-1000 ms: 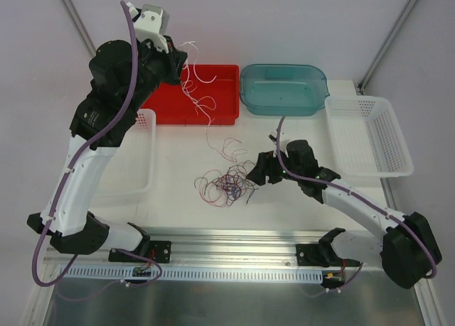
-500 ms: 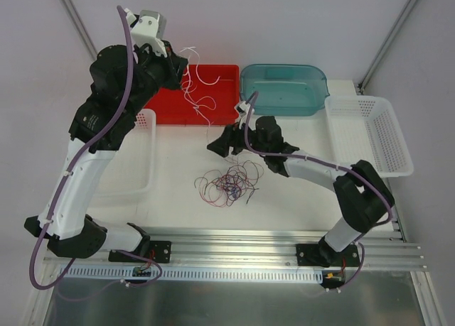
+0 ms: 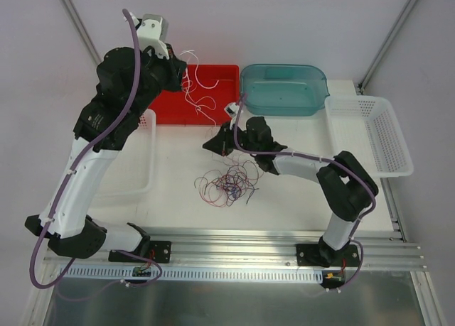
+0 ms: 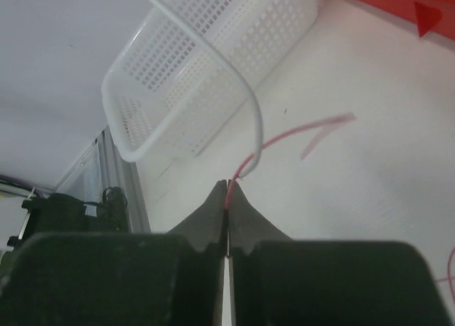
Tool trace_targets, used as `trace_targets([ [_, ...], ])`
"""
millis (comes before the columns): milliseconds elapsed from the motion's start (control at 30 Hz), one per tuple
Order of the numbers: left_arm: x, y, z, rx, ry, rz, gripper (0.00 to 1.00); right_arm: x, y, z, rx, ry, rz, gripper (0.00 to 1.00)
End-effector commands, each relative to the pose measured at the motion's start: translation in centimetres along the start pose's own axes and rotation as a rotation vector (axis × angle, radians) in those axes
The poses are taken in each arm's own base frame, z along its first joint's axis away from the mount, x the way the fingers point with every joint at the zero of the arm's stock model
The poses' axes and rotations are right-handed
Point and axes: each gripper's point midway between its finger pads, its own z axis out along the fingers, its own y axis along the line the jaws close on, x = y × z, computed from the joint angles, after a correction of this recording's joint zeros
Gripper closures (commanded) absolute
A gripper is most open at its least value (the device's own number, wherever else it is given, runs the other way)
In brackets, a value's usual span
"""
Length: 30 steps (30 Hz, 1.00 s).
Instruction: Untangle the cables
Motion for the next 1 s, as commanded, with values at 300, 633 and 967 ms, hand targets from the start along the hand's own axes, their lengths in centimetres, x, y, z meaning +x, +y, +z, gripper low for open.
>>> trace_targets([
  [300, 0.1, 10.0, 2.6, -0.418, 0.0, 0.069, 1.0, 6.0, 2.9, -11.7, 0.031, 0.177, -0.114, 0.99],
  [633, 1.4, 13.8, 6.2, -0.478, 0.039, 0.024, 1.0, 8.8, 1.9, -20.4, 0.193, 0.231, -0.13, 0.99],
  [967, 0.8, 15.5, 11.9, -0.434, 0.011, -0.052, 1.0, 7.3, 3.1, -23.2, 0.256, 0.177, -0.163, 0.99],
])
